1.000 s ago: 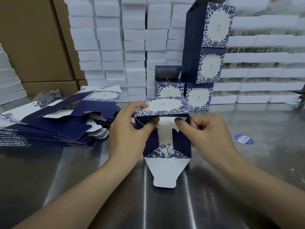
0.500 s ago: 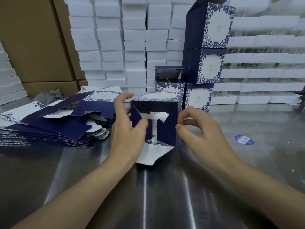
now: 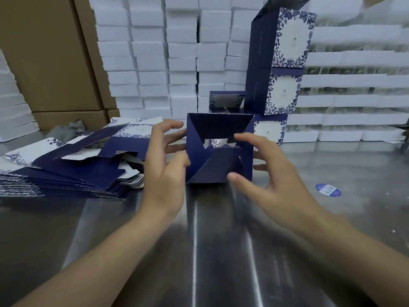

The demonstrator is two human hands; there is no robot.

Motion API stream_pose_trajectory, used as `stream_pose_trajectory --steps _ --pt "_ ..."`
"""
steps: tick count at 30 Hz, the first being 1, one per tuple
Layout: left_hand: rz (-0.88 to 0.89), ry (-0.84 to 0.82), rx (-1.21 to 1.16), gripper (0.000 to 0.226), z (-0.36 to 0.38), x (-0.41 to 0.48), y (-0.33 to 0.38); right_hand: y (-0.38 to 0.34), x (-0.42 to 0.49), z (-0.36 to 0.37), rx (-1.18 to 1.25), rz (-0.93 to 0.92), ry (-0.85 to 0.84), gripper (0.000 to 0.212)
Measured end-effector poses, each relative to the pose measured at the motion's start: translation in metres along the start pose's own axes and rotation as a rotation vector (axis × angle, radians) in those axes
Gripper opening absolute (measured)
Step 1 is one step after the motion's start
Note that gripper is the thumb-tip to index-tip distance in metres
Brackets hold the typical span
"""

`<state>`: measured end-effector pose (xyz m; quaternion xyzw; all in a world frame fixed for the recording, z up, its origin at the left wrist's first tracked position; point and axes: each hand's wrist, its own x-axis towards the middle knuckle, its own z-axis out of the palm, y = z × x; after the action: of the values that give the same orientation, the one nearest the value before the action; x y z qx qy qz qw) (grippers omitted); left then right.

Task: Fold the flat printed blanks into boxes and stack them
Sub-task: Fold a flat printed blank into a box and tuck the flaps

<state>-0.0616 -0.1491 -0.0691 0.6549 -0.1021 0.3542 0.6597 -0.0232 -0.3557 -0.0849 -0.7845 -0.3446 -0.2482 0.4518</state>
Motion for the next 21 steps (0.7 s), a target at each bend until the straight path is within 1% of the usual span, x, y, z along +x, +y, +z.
stream_pose_trajectory --steps 2,5,7,9,11,13,18,21 --pt "0.003 -0.045 0.040 0.056 0.001 -0.001 -0.001 -0.002 0.002 0.002 0.098 0.046 0.083 0.066" --pt "0.003 -0.085 0.137 0.058 0.002 -0.004 -0.002 -0.003 0.004 0.002 0.214 0.129 0.188 0.081" --pt "0.001 -0.092 0.199 0.069 0.004 -0.006 -0.004 -0.004 0.003 0.004 0.222 0.181 0.219 0.088" --pt "-0.003 -0.076 0.258 0.076 0.007 -0.007 -0.007 -0.002 0.003 0.007 0.221 0.237 0.233 0.084" --pt "-0.012 -0.050 0.304 0.078 0.008 -0.006 -0.009 0.001 0.004 0.009 0.247 0.289 0.234 0.077" --pt "-0.012 -0.039 0.330 0.078 0.007 -0.004 -0.012 0.004 0.006 0.010 0.273 0.319 0.223 0.073" --pt "-0.002 -0.054 0.346 0.075 0.009 -0.006 -0.017 0.010 0.005 0.015 0.466 0.385 0.197 0.078" --pt "-0.002 -0.077 0.354 0.075 0.010 -0.008 -0.020 0.012 0.004 0.017 0.468 0.409 0.189 0.081"
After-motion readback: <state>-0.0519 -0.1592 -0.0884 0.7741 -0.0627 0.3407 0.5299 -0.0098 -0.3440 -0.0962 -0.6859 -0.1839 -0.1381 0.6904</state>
